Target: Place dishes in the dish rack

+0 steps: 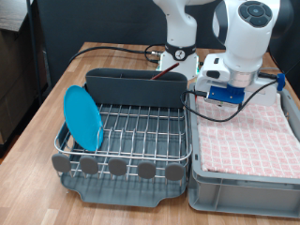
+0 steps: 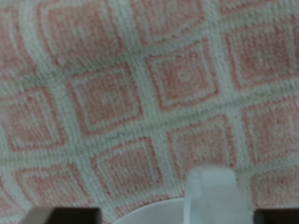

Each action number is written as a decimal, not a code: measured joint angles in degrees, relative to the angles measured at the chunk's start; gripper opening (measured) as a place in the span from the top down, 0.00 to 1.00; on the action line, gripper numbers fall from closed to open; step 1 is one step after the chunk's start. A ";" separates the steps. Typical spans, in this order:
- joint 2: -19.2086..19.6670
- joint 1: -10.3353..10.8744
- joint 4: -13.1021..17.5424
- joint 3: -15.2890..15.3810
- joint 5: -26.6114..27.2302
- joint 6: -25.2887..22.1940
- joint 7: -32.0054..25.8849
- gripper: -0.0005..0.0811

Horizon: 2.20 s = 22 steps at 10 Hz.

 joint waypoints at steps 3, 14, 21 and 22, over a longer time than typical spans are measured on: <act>0.00 0.01 -0.17 0.22 -0.01 0.03 0.18 0.84; -5.20 -0.03 6.33 -0.75 -5.63 -7.54 2.79 0.90; -8.31 -0.46 9.59 -3.12 -20.38 -1.48 6.92 0.90; -7.96 -0.47 10.52 -3.20 -20.89 -1.50 6.75 0.90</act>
